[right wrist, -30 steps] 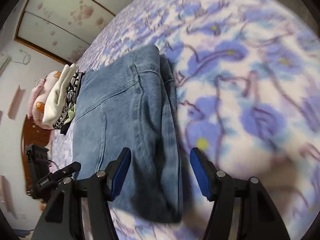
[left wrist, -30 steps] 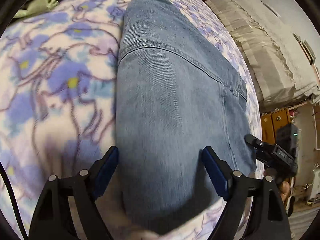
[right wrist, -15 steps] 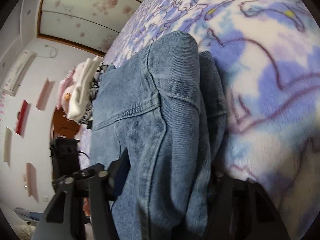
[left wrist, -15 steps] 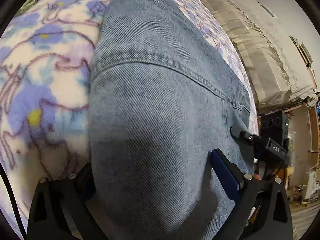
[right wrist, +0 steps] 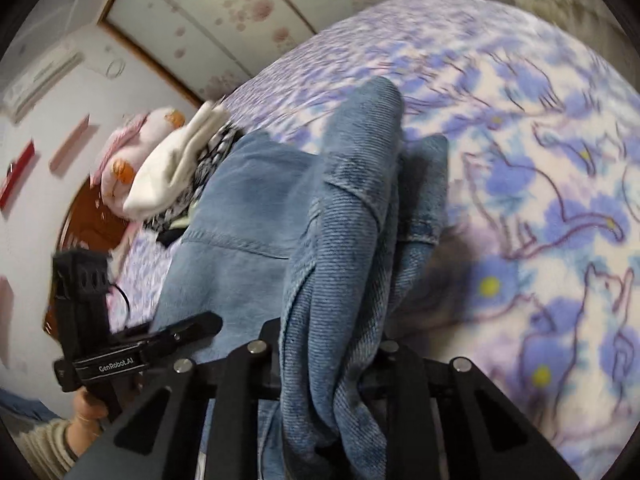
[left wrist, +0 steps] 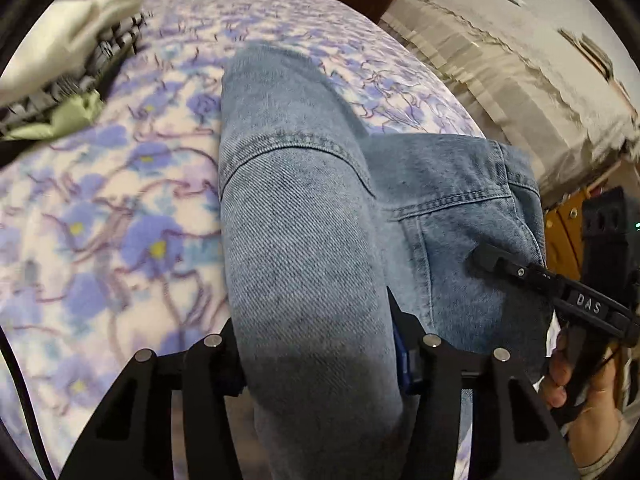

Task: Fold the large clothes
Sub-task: 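Grasp the folded denim jacket with both tools and lift it, then carry the folded jacket onto the clothes stack and open both tools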

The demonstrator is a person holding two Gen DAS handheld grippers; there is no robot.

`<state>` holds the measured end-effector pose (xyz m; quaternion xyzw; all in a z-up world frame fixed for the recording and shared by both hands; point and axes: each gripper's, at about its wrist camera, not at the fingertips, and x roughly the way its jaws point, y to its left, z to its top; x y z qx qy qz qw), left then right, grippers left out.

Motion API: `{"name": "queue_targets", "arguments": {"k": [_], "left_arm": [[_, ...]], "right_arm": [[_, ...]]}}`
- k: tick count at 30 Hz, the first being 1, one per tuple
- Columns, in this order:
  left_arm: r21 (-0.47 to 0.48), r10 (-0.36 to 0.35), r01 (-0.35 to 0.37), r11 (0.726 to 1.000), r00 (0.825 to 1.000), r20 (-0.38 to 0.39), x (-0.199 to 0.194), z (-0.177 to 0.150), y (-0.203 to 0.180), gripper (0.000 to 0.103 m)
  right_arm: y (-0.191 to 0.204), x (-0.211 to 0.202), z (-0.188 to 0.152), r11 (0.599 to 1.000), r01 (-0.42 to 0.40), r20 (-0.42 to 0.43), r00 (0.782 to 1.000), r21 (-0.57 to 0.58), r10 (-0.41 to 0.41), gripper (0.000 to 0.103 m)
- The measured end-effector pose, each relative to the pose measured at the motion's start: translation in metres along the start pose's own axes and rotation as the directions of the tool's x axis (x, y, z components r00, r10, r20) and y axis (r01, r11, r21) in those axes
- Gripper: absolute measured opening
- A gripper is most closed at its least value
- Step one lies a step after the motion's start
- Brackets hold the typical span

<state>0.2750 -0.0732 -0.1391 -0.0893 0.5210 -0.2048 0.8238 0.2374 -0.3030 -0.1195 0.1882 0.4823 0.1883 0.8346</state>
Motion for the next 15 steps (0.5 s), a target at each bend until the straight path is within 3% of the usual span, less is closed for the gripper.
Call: {"name": "queue_targets", "arguments": {"k": [6, 15], "left_arm": [[0.000, 0.018, -0.018, 1.000, 1.000, -0.003, -0.058, -0.031, 0.015, 0.050], [-0.048, 0.044, -0.042, 0.998, 0.999, 0.027, -0.165, -0.069, 0.062, 0.050]], "right_arm": [[0.035, -0.021, -0.031, 1.000, -0.022, -0.006, 1.000, -0.002, 0.022, 0.021], [0.135, -0.041, -0.059, 0.992, -0.088, -0.031, 0.996, -0.086, 0.085, 0.020]]}}
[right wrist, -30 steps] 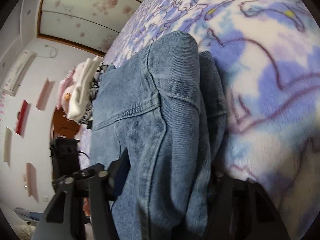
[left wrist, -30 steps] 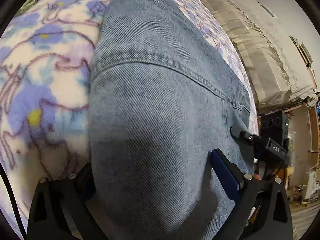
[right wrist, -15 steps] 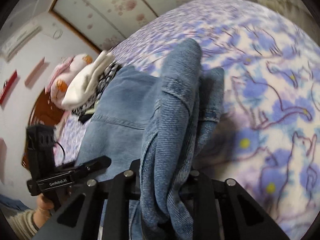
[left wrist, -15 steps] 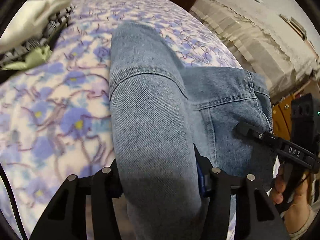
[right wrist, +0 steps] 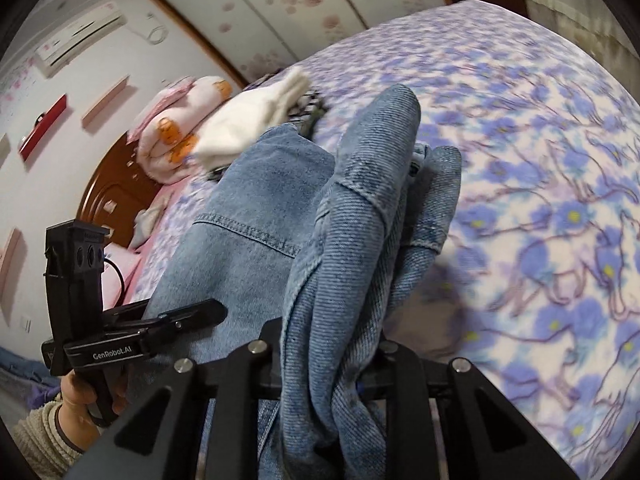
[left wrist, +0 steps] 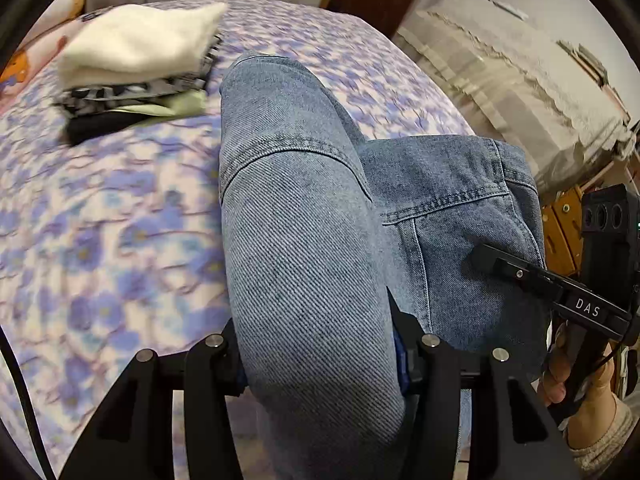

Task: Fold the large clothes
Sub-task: 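Carry the folded jacket onto the clothes stack and open both tools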

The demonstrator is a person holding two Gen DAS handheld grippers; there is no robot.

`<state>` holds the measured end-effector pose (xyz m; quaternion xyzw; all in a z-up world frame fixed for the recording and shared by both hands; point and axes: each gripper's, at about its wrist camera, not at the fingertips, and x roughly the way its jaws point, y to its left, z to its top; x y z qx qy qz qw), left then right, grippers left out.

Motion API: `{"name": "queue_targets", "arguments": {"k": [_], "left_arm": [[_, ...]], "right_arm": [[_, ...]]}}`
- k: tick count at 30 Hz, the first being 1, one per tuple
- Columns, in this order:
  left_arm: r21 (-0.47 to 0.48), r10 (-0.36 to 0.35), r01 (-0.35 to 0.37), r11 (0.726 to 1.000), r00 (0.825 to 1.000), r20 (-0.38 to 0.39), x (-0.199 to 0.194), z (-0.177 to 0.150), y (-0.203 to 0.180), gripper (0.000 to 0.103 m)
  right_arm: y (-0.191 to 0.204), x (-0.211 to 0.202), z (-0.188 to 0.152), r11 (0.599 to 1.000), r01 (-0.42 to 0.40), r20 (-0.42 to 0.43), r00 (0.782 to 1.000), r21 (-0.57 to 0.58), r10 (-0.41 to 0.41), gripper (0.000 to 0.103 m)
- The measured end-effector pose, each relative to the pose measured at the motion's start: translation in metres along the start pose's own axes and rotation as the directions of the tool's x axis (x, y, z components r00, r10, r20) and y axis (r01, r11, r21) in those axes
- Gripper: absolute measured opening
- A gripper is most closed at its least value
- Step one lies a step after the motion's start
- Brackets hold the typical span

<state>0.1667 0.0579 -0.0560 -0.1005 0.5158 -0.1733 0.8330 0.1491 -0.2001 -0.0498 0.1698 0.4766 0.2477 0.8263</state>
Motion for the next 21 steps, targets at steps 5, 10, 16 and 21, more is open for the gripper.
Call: {"name": "queue_targets", "arguments": {"k": [5, 10, 16, 21], "left_arm": [[-0.028, 0.007, -0.006, 1.000, 0.999, 0.035, -0.059, 0.016, 0.040, 0.050], [-0.029, 0.051, -0.049, 0.998, 0.996, 0.078, -0.103, 0.064, 0.089, 0.050], [0.003, 0.108, -0.109, 0.994, 0.987, 0.121, -0.115, 0.175, 0.156, 0.050], [0.027, 0.152, -0.157, 0.987, 0.977, 0.150, -0.085, 0.292, 0.218, 0.051]], "right_arm": [[0.061, 0.006, 0.026, 0.997, -0.071, -0.001, 0.997, -0.041, 0.071, 0.020], [0.116, 0.034, 0.075, 0.990, -0.116, 0.004, 0.993, -0.086, 0.117, 0.020], [0.153, 0.100, 0.175, 0.983, -0.150, 0.034, 0.987, -0.108, 0.154, 0.020], [0.158, 0.171, 0.264, 0.982, -0.149, 0.085, 0.984, -0.116, 0.159, 0.020]]}}
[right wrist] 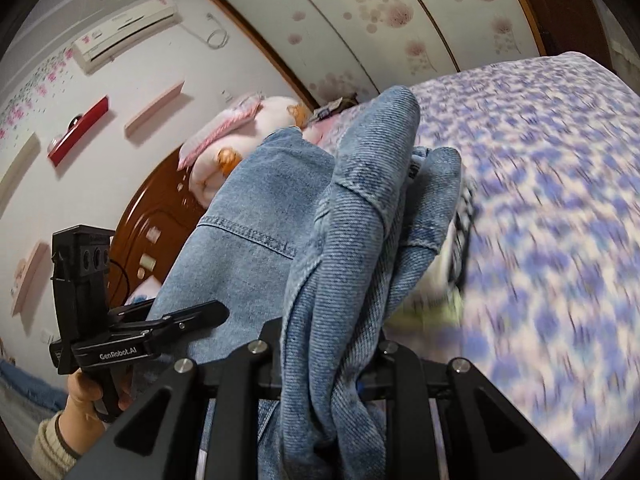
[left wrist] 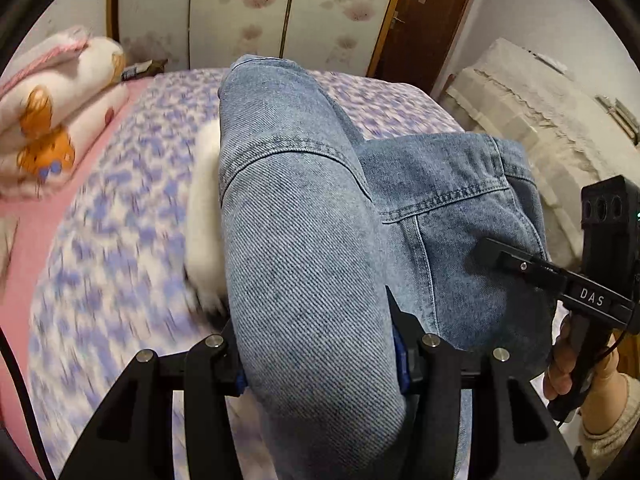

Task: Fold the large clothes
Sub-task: 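Carry the folded jacket onto the clothes stack and open both tools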

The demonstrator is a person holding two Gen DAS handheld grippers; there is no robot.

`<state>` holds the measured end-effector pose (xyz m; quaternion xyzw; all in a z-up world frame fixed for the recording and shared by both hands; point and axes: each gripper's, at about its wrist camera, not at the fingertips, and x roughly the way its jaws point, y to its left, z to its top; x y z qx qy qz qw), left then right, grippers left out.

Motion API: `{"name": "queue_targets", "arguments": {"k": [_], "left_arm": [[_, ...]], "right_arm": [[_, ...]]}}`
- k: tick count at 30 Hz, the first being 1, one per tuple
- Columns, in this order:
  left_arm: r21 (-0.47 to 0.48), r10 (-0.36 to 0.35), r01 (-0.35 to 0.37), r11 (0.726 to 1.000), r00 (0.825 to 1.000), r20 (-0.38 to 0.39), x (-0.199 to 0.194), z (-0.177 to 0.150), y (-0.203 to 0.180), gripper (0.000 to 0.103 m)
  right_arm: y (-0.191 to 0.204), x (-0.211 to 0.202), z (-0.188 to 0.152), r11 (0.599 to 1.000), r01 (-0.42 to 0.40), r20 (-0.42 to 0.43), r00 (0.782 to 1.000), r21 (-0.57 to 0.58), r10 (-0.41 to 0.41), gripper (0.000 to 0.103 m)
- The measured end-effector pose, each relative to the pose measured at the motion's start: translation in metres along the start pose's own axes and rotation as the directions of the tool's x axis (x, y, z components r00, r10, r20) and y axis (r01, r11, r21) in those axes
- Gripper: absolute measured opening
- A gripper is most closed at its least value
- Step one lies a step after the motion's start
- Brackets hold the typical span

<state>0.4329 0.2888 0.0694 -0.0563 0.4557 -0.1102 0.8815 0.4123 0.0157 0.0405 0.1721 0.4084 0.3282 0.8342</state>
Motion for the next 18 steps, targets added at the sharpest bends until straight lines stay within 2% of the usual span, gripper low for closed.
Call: {"name": "queue_targets", "arguments": {"k": [4, 6, 8, 10, 11, 12, 13, 15, 16, 18], "left_arm": [[-0.019, 0.008, -0.007, 1.000, 1.000, 0.018, 0.056, 0.064, 0.042, 0.051], [-0.019, 0.025, -0.025, 1.000, 0.999, 0.022, 0.086, 0.082, 0.058, 0.052], [-0.039, 0.072, -0.072, 0.997, 0.997, -0.002, 0.124, 0.093, 0.075, 0.054], [-0.062, 0.126, -0.129, 0.990, 0.991, -0.051, 0.162, 0.090, 0.087, 0.063], [-0.072, 0.132, -0.135, 0.988, 0.990, -0.048, 0.171, 0.087, 0.092, 0.065], [-0.085, 0.134, -0.136, 0.987, 0.990, -0.038, 0.178, 0.084, 0.098, 0.068], [-0.093, 0.120, -0.122, 0.988, 0.992, -0.027, 0.178, 0.078, 0.100, 0.075], [-0.111, 0.118, -0.118, 0.987, 0.993, -0.004, 0.178, 0.071, 0.106, 0.090], [-0.109, 0.115, -0.114, 0.987, 0.993, 0.006, 0.175, 0.067, 0.106, 0.090], [-0.093, 0.158, -0.155, 0.984, 0.987, 0.031, 0.166, 0.062, 0.099, 0.090]], "right_arm": [[-0.029, 0.069, 0.057, 1.000, 0.009, 0.048, 0.999, 0.015, -0.009, 0.020], [-0.048, 0.102, 0.075, 0.999, 0.008, 0.069, 0.998, 0.031, -0.010, 0.020], [-0.065, 0.130, 0.081, 0.999, 0.025, 0.073, 0.997, 0.044, -0.028, 0.021], [-0.082, 0.163, 0.078, 0.995, 0.090, 0.038, 0.995, 0.046, -0.092, 0.023], [-0.090, 0.176, 0.073, 0.988, 0.147, 0.011, 0.989, 0.046, -0.147, 0.029], [-0.104, 0.188, 0.064, 0.973, 0.226, -0.015, 0.974, 0.047, -0.225, 0.034], [-0.112, 0.191, 0.058, 0.974, 0.219, -0.021, 0.976, 0.052, -0.218, 0.040], [-0.123, 0.181, 0.050, 0.986, 0.154, 0.010, 0.988, 0.061, -0.155, 0.040], [-0.124, 0.175, 0.048, 0.988, 0.145, 0.013, 0.989, 0.057, -0.146, 0.040], [-0.122, 0.161, 0.043, 0.987, 0.157, 0.008, 0.988, 0.046, -0.157, 0.046]]}}
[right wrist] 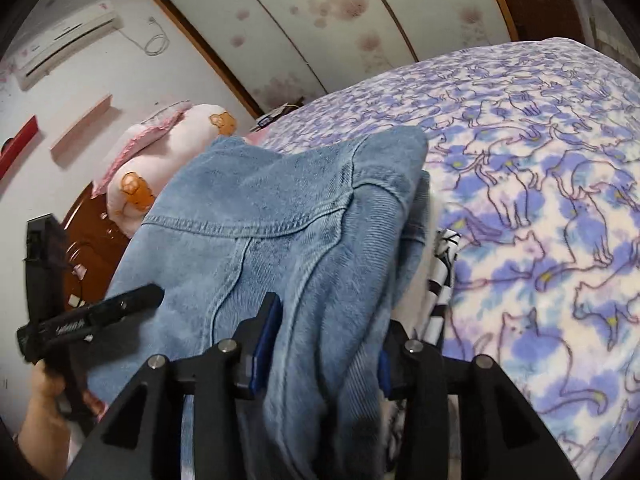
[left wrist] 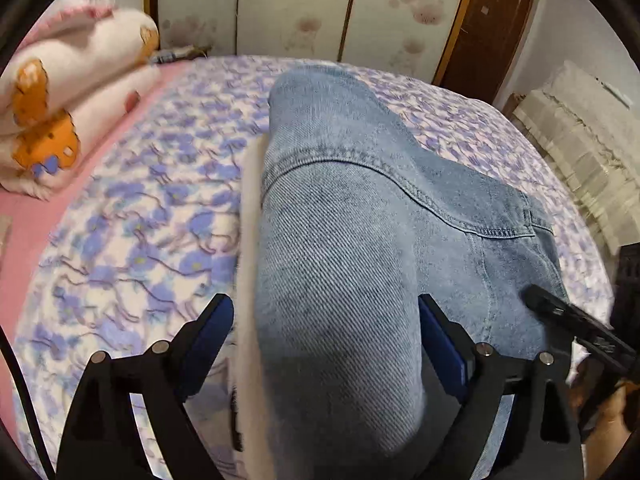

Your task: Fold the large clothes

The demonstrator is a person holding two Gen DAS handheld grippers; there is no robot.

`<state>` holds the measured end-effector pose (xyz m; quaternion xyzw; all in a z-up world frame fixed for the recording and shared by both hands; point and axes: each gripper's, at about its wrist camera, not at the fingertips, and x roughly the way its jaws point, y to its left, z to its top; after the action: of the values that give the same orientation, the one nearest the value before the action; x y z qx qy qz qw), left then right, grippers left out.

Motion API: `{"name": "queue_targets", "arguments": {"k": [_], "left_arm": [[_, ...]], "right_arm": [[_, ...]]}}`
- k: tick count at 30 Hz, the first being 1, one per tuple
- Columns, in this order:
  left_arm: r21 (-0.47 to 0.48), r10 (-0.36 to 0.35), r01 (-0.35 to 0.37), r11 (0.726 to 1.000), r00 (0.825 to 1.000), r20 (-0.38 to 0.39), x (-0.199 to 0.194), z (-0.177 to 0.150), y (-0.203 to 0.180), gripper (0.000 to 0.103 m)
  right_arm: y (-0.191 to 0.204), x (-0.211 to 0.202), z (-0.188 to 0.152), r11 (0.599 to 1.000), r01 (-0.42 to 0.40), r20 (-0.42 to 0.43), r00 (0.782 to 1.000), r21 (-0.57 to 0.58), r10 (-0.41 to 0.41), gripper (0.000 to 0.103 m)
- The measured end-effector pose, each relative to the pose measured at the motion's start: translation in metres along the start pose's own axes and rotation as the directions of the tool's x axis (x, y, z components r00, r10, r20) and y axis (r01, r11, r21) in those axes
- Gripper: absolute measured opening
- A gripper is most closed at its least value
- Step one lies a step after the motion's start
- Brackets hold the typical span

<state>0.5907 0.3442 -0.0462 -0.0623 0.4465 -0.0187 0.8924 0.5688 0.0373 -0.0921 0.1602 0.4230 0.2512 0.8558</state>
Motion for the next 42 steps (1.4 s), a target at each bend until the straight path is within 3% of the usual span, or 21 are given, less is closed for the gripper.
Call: {"name": "queue_targets", "arguments": {"k": [2, 7, 12, 20, 30, 37, 42], "left_arm": [[-0.006, 0.042, -0.042, 0.999, 0.999, 0.024, -0.011, -0.005, -0.001, 0.090], [-0.063, 0.076, -0.073, 0.995, 0.996, 0.040, -0.063, -0.032, -0.014, 0.090], [-0.038, 0.120, -0.119, 0.992, 0.993, 0.020, -0.128, -0.074, -0.040, 0.090], [-0.050, 0.081, -0.081, 0.995, 0.997, 0.002, -0.242, -0.132, -0.081, 0.090], [0.036, 0.032, -0.034, 0.999, 0.997, 0.074, -0.404, -0.208, -0.159, 0.091], [0.147, 0.041, -0.055, 0.988, 0.994, 0.098, -0.464, -0.292, -0.220, 0.097], [0.158, 0.045, -0.062, 0.986, 0.993, 0.106, -0.471, -0.360, -0.242, 0.098]], "right_arm": [[0.002, -0.019, -0.006, 0.998, 0.057, 0.006, 0.998, -0.011, -0.056, 0.053], [0.010, -0.071, -0.024, 0.995, 0.094, -0.043, 0.995, -0.038, -0.095, 0.053], [0.030, -0.125, -0.045, 0.990, 0.129, -0.072, 0.989, -0.060, -0.133, 0.053], [0.079, -0.235, -0.073, 0.990, 0.121, -0.066, 0.990, -0.071, -0.126, 0.053], [0.144, -0.389, -0.120, 0.979, 0.111, -0.019, 0.993, -0.172, -0.116, 0.053], [0.151, -0.457, -0.183, 0.967, 0.175, -0.036, 0.982, -0.182, -0.185, 0.054], [0.132, -0.472, -0.239, 0.957, 0.237, -0.041, 0.968, -0.167, -0.246, 0.054]]}}
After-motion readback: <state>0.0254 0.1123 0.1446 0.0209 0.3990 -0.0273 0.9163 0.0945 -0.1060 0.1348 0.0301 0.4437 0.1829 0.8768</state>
